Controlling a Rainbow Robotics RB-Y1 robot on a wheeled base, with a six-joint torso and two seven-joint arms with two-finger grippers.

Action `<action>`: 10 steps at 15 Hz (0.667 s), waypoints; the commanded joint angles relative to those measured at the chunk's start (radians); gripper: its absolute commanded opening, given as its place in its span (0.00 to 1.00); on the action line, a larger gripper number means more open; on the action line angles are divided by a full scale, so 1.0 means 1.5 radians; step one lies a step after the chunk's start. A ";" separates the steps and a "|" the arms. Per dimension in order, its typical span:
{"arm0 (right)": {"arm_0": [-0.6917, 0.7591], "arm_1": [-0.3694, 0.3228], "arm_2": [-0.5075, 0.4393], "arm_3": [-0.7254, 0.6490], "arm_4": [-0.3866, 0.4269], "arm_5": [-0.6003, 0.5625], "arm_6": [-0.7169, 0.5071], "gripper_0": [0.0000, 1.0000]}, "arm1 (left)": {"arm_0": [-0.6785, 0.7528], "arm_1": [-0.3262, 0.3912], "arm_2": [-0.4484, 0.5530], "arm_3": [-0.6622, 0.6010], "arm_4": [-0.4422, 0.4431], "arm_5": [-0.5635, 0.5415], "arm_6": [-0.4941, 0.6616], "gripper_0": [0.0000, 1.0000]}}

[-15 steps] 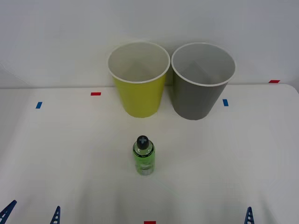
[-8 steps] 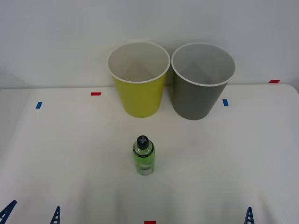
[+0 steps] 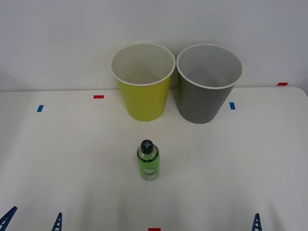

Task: Put cans in the gray bin and PET bottles in the light green bin.

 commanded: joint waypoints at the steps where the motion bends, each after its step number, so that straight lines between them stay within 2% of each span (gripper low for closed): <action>1: 0.000 0.000 0.000 0.000 0.000 0.000 0.000 1.00 | 0.000 0.000 0.000 0.000 0.000 0.000 0.000 1.00; 10: 0.000 0.000 0.000 0.000 0.000 0.000 0.000 1.00 | 0.000 0.000 0.000 0.000 0.000 0.000 0.000 1.00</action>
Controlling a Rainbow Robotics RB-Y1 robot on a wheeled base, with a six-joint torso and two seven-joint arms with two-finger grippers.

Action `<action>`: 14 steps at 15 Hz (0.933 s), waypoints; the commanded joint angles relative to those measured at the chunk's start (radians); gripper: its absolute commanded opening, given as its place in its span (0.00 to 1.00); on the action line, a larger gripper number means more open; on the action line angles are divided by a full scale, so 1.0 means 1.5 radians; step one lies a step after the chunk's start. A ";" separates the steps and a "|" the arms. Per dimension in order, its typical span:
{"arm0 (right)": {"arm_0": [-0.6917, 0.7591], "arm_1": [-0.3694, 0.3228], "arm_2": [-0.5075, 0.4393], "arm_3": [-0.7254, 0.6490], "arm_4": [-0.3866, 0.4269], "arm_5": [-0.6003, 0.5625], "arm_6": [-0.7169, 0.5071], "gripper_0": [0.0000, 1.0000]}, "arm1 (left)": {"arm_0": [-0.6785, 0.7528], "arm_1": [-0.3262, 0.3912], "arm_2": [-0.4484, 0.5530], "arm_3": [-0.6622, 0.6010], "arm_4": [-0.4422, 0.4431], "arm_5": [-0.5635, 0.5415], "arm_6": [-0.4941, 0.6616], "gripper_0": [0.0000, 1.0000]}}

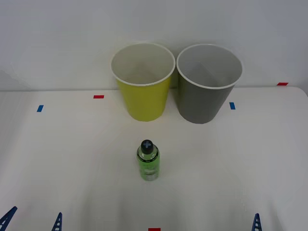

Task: Put cans in the gray bin and PET bottles in the light green bin.

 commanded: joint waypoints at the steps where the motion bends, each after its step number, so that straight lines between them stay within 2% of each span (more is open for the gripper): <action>1: 0.000 0.000 0.000 0.000 0.000 0.000 0.000 1.00 | 0.000 0.000 0.000 0.000 0.000 0.000 0.000 1.00; 14: 0.000 0.000 0.000 0.000 0.000 0.000 0.000 1.00 | 0.000 0.000 0.000 0.000 0.000 0.000 0.000 1.00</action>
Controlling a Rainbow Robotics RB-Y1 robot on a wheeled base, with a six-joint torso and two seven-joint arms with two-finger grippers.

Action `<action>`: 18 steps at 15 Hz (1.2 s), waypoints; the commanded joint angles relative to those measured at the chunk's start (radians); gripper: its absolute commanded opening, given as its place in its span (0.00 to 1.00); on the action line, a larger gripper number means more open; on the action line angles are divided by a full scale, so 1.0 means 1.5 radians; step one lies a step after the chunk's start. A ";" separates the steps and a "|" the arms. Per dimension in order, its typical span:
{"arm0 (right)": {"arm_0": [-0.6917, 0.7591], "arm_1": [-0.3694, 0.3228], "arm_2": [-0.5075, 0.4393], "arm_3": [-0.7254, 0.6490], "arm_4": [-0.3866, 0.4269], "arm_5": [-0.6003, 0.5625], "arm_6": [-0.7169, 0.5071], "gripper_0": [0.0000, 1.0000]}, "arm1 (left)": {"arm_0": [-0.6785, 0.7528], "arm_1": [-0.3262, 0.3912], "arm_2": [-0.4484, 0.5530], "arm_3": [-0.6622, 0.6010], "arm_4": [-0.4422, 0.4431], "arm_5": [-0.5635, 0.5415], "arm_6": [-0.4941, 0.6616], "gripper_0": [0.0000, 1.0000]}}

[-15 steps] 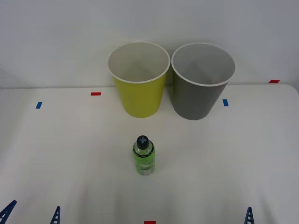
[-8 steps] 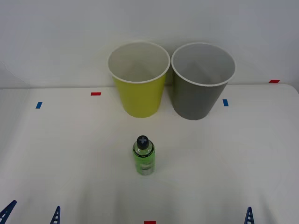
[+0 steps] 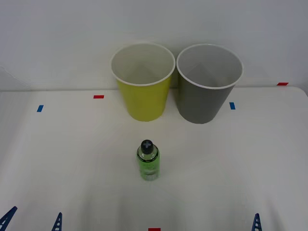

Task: Put cans in the gray bin and PET bottles in the light green bin.

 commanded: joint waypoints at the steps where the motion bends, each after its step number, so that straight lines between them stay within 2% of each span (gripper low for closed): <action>1: 0.000 0.000 0.000 0.000 0.000 0.000 0.000 1.00 | 0.000 0.000 0.000 0.000 0.000 0.000 0.000 1.00; 2: 0.000 0.000 0.000 0.000 0.000 0.000 0.000 1.00 | -0.009 -0.009 -0.010 0.020 -0.001 0.009 -0.001 1.00; 6: 0.000 0.000 0.000 0.000 0.000 0.000 0.000 1.00 | -0.010 -0.004 -0.012 0.027 -0.015 -0.054 -0.005 1.00; 8: 0.000 0.000 0.000 0.000 0.000 0.000 0.000 1.00 | -0.016 0.011 -0.008 0.028 -0.048 -0.055 -0.008 1.00; 11: 0.000 0.000 0.000 0.000 0.000 0.000 0.000 1.00 | -0.066 0.061 -0.023 0.063 -0.058 -0.076 -0.019 1.00; 15: 0.000 0.000 0.000 0.000 0.000 0.000 0.000 1.00 | -0.192 0.145 -0.105 0.136 0.002 -0.118 -0.038 1.00; 18: 0.000 0.000 0.000 0.000 0.000 0.000 0.000 1.00 | -0.253 0.172 -0.156 0.142 0.029 -0.108 -0.049 1.00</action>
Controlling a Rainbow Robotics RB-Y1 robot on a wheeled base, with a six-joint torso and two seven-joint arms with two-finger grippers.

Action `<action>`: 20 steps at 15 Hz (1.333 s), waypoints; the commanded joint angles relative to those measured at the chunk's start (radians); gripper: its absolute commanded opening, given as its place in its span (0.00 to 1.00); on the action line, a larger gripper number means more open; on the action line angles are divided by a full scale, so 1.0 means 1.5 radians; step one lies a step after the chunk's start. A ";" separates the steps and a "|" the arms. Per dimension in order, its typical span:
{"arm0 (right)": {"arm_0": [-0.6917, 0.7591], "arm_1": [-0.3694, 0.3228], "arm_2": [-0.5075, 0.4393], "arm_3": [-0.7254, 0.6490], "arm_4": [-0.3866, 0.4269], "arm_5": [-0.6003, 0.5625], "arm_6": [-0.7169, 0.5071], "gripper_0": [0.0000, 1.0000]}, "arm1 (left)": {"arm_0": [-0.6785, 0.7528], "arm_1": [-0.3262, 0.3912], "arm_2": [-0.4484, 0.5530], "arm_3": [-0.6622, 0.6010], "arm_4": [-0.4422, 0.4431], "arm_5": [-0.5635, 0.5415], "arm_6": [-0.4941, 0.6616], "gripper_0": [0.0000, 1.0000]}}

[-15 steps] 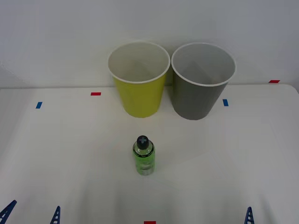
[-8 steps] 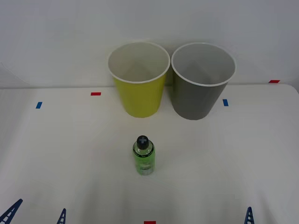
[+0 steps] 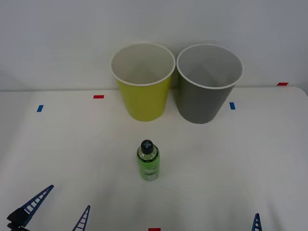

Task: Put cans in the gray bin and PET bottles in the light green bin.

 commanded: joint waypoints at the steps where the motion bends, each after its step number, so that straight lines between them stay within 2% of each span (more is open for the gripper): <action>1: 0.000 0.000 0.000 0.000 0.000 0.000 0.000 1.00 | -0.061 0.017 -0.045 0.008 0.024 0.023 -0.013 1.00; 6: 0.000 0.000 0.000 0.000 0.000 0.000 0.000 1.00 | -0.166 0.027 -0.123 0.042 0.039 0.034 -0.018 1.00; 11: 0.000 0.000 0.000 0.000 0.000 0.000 0.000 1.00 | -0.228 0.026 -0.146 0.045 0.052 0.067 -0.022 1.00; 16: 0.000 0.000 0.000 0.000 0.000 0.000 0.000 1.00 | -0.299 0.027 -0.242 0.056 0.118 0.080 -0.041 1.00; 20: 0.000 0.000 0.000 0.000 0.000 0.000 0.000 1.00 | -0.347 0.022 -0.268 0.059 0.127 0.115 -0.053 1.00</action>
